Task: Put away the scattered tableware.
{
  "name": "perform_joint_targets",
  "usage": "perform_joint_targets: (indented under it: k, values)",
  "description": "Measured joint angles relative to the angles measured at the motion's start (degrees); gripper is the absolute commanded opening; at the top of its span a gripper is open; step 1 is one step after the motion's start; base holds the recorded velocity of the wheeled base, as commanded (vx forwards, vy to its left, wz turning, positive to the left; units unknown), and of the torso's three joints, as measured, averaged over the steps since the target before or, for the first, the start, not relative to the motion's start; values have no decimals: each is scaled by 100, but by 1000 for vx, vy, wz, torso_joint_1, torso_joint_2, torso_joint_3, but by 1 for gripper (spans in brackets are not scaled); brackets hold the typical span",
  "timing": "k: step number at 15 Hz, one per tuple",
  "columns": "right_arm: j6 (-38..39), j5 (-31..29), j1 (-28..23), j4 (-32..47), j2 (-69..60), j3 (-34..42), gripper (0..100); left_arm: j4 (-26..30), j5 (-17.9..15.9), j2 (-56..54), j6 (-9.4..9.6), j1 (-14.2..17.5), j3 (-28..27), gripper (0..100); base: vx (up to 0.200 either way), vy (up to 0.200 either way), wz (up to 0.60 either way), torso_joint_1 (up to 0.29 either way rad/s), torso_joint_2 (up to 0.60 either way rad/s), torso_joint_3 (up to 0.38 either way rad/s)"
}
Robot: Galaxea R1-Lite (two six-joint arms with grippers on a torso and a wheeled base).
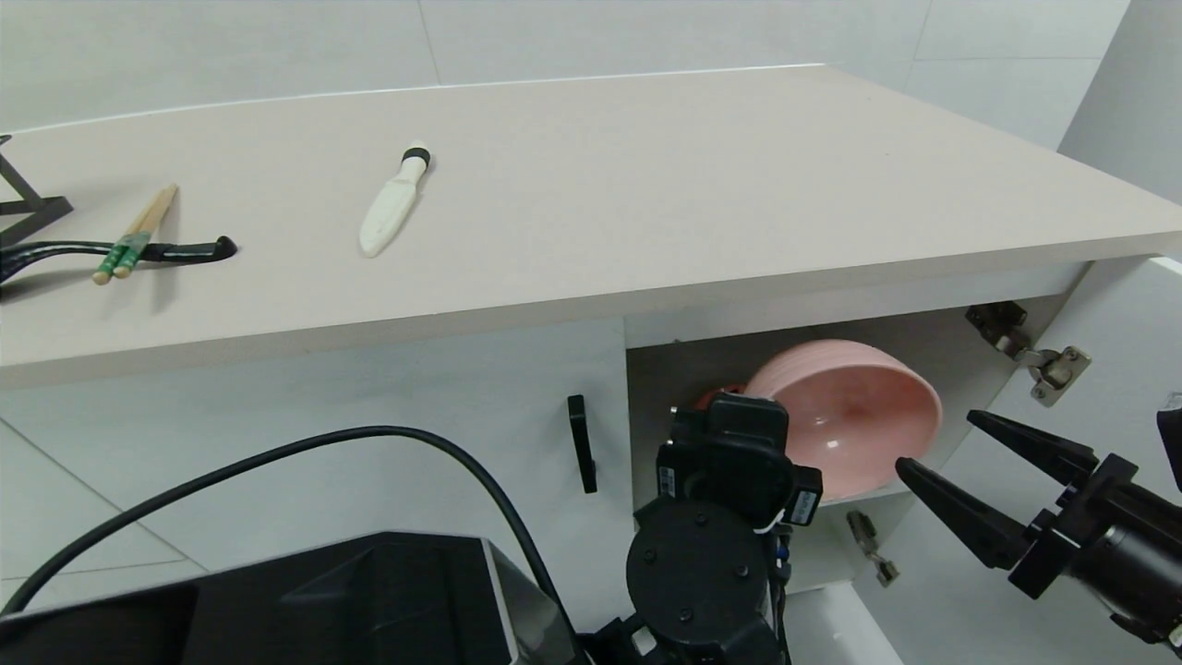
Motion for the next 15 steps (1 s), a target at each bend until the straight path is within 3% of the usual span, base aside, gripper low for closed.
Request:
perform_joint_targets:
  k: [3,8,9,14,15]
  values:
    - [50,-12,-319,1,141,-117,100,4,-33,-4,0,-88,-77,0,0,0,0,0,0,0]
    - [48,-12,-396,-2,6,-279,100,0,-46,2,0,-116,-229,0,0,0,0,0,0,0]
    - [46,-12,-396,-2,-18,-310,0,2,-74,2,0,-137,-234,0,0,0,0,0,0,0]
    - [44,-15,-355,6,-110,-332,0,0,-343,-2,0,-189,-240,0,0,0,0,0,0,0]
    - [37,-45,-358,12,-116,-338,0,-9,-397,-4,4,-200,-243,100,0,0,0,0,0,0]
